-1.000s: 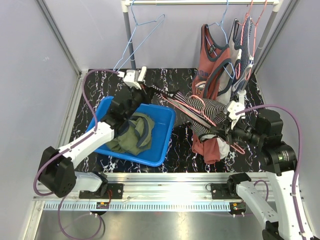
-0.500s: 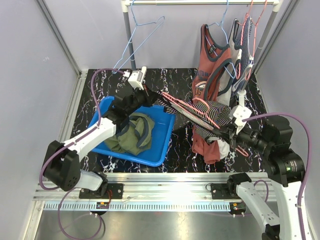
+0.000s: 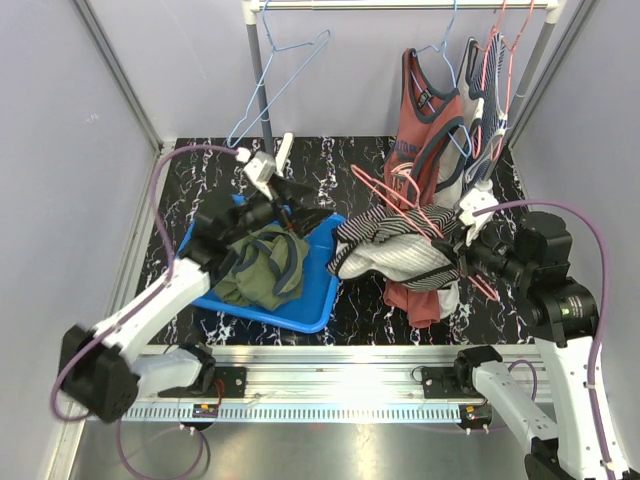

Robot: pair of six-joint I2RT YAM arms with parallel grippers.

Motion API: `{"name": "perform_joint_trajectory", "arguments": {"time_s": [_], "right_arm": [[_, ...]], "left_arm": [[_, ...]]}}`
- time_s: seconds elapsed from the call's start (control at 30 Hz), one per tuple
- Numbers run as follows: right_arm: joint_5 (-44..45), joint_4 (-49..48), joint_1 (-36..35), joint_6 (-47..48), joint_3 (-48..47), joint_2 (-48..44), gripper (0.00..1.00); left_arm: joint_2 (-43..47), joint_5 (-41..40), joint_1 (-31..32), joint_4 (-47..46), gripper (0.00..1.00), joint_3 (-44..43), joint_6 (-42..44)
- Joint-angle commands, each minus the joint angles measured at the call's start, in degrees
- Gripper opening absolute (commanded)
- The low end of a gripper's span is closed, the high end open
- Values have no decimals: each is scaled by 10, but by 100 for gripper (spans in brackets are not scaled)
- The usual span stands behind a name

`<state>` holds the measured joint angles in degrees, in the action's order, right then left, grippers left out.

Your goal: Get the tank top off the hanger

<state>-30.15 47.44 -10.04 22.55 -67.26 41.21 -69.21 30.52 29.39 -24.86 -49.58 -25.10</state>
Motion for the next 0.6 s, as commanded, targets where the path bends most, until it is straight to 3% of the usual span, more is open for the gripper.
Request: {"name": "perform_joint_trajectory", "arguments": {"time_s": [0.0, 0.13, 0.33, 0.57], "right_arm": [[-18, 26, 3, 76, -8, 5, 0], [-82, 61, 3, 156, -8, 25, 0], [-197, 163, 2, 367, -62, 94, 0], [-248, 213, 2, 465, -116, 152, 0]], "left_arm": [[88, 44, -2, 70, 97, -17, 159], [149, 66, 2, 126, 99, -15, 338], [126, 148, 29, 247, 99, -91, 468], [63, 155, 108, 355, 96, -147, 552]]}}
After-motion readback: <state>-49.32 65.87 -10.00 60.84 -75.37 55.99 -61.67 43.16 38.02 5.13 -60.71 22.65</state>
